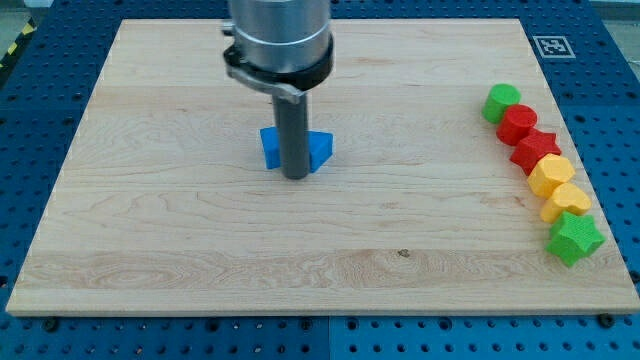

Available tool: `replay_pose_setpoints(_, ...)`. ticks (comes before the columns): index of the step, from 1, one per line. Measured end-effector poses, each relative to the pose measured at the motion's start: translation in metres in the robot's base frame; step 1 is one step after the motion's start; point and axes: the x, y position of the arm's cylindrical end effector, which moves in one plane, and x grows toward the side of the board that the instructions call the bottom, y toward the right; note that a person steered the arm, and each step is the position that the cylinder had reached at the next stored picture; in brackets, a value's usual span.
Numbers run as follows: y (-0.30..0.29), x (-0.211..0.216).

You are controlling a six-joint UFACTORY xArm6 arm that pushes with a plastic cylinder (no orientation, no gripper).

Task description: Push the blue triangle to the left side of the green circle

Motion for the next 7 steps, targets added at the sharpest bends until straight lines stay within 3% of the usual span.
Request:
replay_pose_setpoints(2,0.001,-0.029)
replay_pose_setpoints(7,0.078,-0.084)
